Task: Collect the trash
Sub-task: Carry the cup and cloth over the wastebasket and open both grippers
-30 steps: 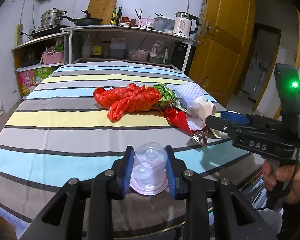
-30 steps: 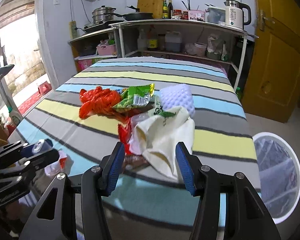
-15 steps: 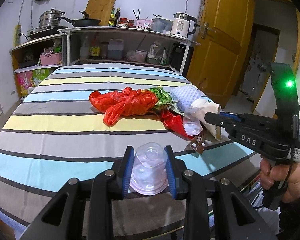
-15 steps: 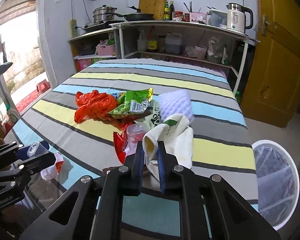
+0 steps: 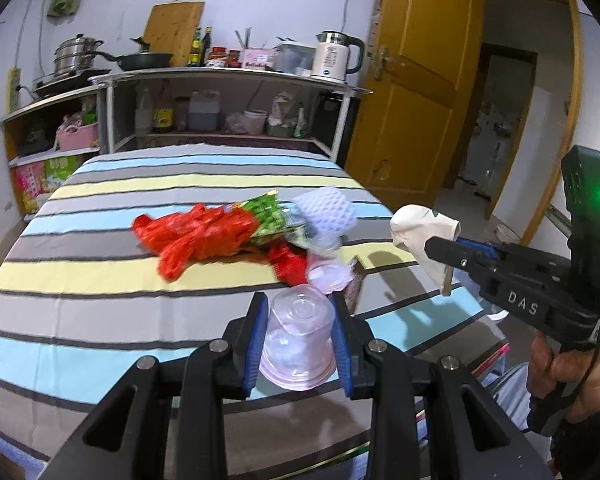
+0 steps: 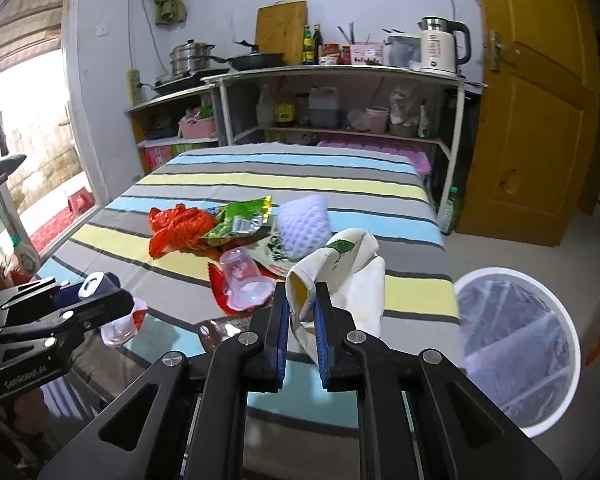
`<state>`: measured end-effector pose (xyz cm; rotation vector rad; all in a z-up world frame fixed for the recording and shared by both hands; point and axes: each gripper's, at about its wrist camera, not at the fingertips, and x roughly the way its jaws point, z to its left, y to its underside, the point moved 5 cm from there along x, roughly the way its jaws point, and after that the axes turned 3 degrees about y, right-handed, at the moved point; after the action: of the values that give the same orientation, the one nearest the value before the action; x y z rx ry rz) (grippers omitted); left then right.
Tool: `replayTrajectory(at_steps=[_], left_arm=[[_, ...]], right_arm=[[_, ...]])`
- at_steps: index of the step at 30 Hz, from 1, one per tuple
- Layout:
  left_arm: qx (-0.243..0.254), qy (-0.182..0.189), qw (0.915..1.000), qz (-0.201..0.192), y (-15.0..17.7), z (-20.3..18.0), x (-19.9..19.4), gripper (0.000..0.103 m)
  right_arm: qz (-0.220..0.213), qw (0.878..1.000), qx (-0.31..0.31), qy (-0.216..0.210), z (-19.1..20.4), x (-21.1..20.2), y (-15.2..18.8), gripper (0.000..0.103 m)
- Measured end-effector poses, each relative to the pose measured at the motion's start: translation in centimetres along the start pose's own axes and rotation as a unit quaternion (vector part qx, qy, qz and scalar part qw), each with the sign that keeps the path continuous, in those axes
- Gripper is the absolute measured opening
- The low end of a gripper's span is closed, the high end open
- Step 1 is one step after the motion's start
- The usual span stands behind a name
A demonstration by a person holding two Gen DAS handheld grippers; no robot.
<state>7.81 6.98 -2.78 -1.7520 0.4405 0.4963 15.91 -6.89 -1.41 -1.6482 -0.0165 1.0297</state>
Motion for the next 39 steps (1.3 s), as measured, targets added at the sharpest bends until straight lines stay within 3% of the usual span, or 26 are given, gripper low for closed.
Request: replayTrajectory(at_steps=[23,39], left_arm=[[0.072,0.101,0.9920,0.018,-4.1,-12.2,5.4,0.032],[0.094,0.147,0.9839,0.038,-6.5,-19.0,11.8,0.032]], right_arm=[[-0.010,0.992,0.090,0.088,-11.8,-4.0,3.2,0.013],[0.018,0.982,0.151,0.115,-18.7,-2.5,6.2,0.013]])
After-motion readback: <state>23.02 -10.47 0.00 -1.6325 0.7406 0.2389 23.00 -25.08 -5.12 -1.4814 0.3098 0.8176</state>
